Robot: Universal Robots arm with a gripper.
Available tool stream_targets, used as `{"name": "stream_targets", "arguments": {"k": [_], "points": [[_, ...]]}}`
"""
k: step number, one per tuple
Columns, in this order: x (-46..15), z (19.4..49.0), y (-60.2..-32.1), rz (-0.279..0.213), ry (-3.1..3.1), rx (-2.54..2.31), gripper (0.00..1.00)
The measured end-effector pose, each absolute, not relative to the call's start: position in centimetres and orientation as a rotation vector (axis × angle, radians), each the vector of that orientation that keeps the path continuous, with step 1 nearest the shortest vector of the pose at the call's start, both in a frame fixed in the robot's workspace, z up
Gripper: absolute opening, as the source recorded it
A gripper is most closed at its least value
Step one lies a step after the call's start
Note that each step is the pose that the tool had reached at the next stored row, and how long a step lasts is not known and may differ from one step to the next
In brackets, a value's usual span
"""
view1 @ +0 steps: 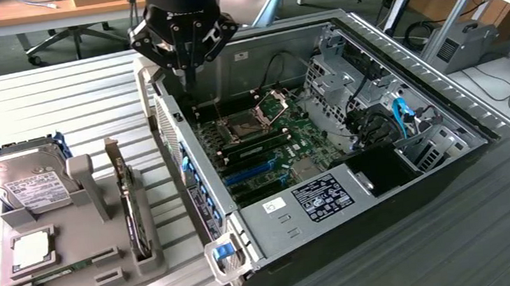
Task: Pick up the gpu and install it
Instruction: 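Reach for the gpu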
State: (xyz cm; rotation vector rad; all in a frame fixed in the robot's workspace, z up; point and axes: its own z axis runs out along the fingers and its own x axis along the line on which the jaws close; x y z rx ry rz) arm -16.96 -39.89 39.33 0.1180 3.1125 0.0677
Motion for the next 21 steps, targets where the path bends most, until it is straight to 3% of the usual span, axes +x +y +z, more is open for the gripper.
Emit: {"name": "stream_targets", "arguments": {"k": [21], "points": [[-17.67, 39.33, -39.89, 0.068, 3.113, 0.118, 0.11]]}}
